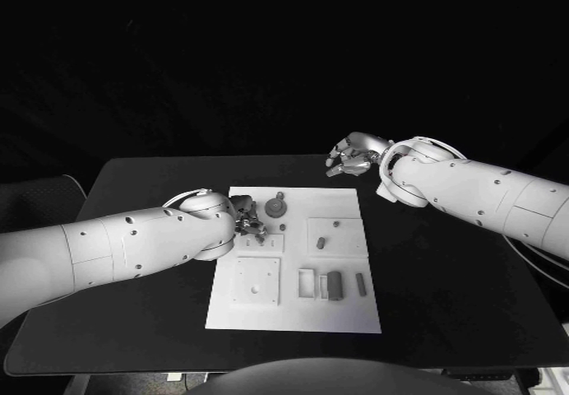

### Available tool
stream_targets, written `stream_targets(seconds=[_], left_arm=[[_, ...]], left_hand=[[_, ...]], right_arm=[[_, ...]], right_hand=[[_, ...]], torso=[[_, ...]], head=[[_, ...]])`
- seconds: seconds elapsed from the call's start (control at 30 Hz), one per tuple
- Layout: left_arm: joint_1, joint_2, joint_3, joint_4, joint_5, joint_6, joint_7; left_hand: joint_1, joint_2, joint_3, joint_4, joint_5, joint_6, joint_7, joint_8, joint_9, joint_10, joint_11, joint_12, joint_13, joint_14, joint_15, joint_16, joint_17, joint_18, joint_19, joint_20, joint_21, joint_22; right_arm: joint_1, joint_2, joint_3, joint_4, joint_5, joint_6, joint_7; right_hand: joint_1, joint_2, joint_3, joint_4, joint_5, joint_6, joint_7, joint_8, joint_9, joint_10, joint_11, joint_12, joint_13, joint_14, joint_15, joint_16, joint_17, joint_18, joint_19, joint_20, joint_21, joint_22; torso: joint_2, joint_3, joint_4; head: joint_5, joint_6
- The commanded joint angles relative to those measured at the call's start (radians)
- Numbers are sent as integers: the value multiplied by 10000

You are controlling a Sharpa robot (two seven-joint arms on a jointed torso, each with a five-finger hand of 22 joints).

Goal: Assemble the parts on the task board

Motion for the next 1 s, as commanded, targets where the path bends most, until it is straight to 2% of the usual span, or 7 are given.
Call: stream_targets(seconds=[0.03,0.3,0.4,1.0], left_arm=[[-39,46,3,30,-304,-28,105],[-97,62,4,37,-583,-26,128],[-98,59,4,51,-659,-7,119],[-123,32,4,61,-826,-119,102]], left_hand=[[-34,-100,11,92,-66,415,318,47,-13,-29,17,51,-24,-28,-87,43,-13,828,41,-65,-52,34],[-149,-256,-33,303,-104,458,301,43,-31,5,1,62,-119,-9,-100,56,-29,817,62,-62,-54,42],[-190,-289,-47,364,-118,471,297,42,-36,13,-3,67,-147,-4,-104,60,-33,816,66,-64,-55,45],[-318,-298,-90,514,-141,510,283,42,-49,36,-17,82,-228,11,-114,72,-47,813,75,-67,-57,56]], right_arm=[[0,-1,4,26,-10,126,72],[0,-4,4,39,-10,132,75],[0,-6,4,38,-10,132,74],[0,-16,4,43,-10,140,72]], right_hand=[[-17,-113,83,3,25,40,120,-67,10,-61,29,-59,-17,16,-51,-49,-18,135,-29,19,-50,113],[-17,-114,84,2,25,41,120,-68,12,-63,29,-59,-18,15,-51,-49,-19,135,-30,19,-51,113],[-17,-114,84,2,24,41,121,-69,13,-63,29,-59,-18,15,-51,-49,-19,135,-30,20,-51,113],[-25,-120,83,5,24,41,122,-73,17,-65,30,-61,-20,13,-49,-51,-22,135,-32,22,-54,113]], torso=[[3,-4,7],[4,-1,3],[3,-4,6],[5,-9,11]], head=[[-12,-16],[-2,-13],[-12,-45],[-2,-39]])
